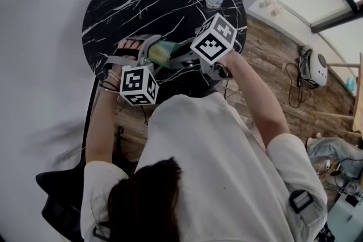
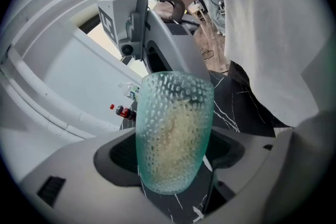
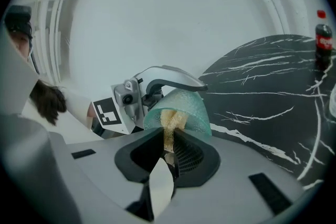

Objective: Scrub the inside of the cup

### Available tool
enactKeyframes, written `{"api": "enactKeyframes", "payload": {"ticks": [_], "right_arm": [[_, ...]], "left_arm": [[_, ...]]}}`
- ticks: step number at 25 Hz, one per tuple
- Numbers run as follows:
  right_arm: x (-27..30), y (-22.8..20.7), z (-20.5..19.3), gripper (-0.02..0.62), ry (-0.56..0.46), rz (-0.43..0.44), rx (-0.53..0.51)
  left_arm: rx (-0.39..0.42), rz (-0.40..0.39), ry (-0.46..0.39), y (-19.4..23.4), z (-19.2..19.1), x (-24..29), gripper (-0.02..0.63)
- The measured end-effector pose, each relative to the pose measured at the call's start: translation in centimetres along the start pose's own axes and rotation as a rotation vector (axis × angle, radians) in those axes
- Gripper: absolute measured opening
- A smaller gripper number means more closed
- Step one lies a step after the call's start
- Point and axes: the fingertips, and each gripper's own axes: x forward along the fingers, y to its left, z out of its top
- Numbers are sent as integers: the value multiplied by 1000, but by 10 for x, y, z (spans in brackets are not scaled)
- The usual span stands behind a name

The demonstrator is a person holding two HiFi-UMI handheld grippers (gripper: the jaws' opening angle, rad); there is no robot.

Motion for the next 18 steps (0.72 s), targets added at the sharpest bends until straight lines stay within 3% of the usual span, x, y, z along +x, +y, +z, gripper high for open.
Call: {"api": "enactKeyframes", "payload": {"ticks": [8,14,18], "right_arm": [[-8,3,9,67,-134,100,119],[-16,20,22,67,-261,284,233],[-21,24,26,66,-300,307,254]], "left_arm": [[-34,30,-33,7,3,-2,357],[-60,66,-62,13,7,-8,357],[-73,85,-74,17,8,-10,357]]}}
